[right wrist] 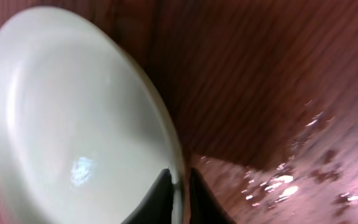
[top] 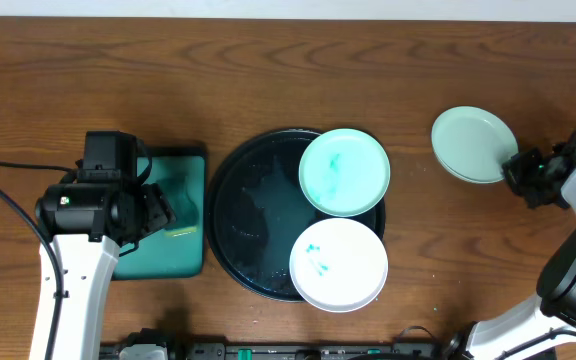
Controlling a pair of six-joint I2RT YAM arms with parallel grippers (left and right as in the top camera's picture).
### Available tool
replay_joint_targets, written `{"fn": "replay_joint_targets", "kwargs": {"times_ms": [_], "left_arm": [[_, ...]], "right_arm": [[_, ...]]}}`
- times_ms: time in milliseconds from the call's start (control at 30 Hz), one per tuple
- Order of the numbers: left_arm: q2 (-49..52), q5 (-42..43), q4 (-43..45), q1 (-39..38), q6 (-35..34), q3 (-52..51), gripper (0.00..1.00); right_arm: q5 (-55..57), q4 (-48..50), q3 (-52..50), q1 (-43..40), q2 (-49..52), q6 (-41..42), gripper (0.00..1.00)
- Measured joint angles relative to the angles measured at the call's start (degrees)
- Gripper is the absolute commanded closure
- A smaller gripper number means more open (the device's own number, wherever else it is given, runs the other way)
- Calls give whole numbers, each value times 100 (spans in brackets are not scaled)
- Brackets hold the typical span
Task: Clean dirty plates on tray and stack at the side
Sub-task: 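Place the pale green plate on the table right of the tray, then reach the right gripper back to grip the next pale green plate's rim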
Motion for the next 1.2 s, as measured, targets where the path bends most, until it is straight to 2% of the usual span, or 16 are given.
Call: {"fn": "replay_joint_targets", "kwargs": {"times_ms": [233,267,300,367,433,467,500,533,567,600,633,667,700,800,900,1200], "left_arm": [[2,0,4,0,0,0,20],[2,0,4,0,0,0,20],[0,0,9,0,0,0,21],[0,0,15,0,0,0,20],[2,0,20,0,0,0,21],[2,0,17,0,0,0,21],[2,0,20,0,0,0,20],[2,0,20,0,0,0,20],[0,0,20,0,0,0,21],[0,0,17,0,0,0,21],[0,0,20,0,0,0,20],[2,0,20,0,0,0,21],[2,0,17,0,0,0,20],[2,4,17,0,0,0,21],[2,4,17,0,0,0,20],[2,4,11,0,0,0,21]], "right_arm": [[-448,-44,0,-68,-50,-487,73],[-557,-55,-2,-61,-105,-525,71],[-640,-63,-4,-46,-190,-555,62],[-811,-101,-9,44,-527,-686,53],[-964,-133,-11,223,-990,-929,53],[-1023,-149,-11,326,-1217,-1056,49],[-1095,-195,-7,520,-1539,-1207,40],[-1137,-254,-2,686,-1759,-1303,16],[-1189,-299,-2,887,-1987,-1462,12],[-1237,-334,9,1097,-2144,-1554,12],[-1257,-402,9,1316,-2264,-1657,19],[-1285,-470,9,1530,-2319,-1700,32],[-1296,-522,9,1714,-2328,-1733,38],[-1335,-713,9,2267,-2225,-1908,37],[-1287,-721,7,2697,-1943,-2022,43],[-970,-284,7,3373,-809,-2140,48]]}}
